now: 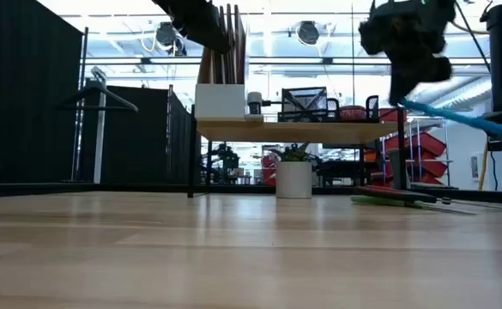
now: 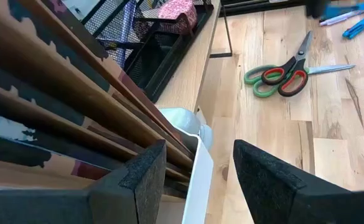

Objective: Stock shelves
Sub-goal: Remove the blue pen from the desk organizer on the shelf

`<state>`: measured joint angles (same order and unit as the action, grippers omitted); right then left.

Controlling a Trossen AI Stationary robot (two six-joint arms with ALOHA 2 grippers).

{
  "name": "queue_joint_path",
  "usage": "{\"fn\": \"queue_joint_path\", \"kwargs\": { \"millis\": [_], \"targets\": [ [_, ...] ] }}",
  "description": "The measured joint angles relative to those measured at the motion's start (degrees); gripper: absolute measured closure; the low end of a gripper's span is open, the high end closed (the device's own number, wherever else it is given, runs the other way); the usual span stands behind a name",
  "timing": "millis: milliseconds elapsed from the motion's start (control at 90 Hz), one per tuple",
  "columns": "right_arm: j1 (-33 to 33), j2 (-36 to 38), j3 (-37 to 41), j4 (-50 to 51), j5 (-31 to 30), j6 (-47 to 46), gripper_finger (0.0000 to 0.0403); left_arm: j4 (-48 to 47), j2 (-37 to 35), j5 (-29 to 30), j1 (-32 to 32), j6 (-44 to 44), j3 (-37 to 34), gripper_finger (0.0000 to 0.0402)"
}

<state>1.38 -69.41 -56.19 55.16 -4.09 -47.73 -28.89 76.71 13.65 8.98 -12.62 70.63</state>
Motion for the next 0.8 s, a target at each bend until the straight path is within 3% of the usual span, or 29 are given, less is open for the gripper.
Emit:
{"fn": "queue_joint_path", "kwargs": {
  "millis": [267, 800],
  "targets": [
    [6.65, 0.00, 11.39, -9.26, 1.46, -13.06, 0.0403, 0.10, 0.00, -0.02, 0.02, -0.15, 0.00, 0.0226],
    [14.89, 0.00, 25.14, -13.92, 3.25, -20.22, 0.0403, -0.17, 0.00, -0.02, 0.00, 0.17, 0.00, 0.0226]
  ]
}}
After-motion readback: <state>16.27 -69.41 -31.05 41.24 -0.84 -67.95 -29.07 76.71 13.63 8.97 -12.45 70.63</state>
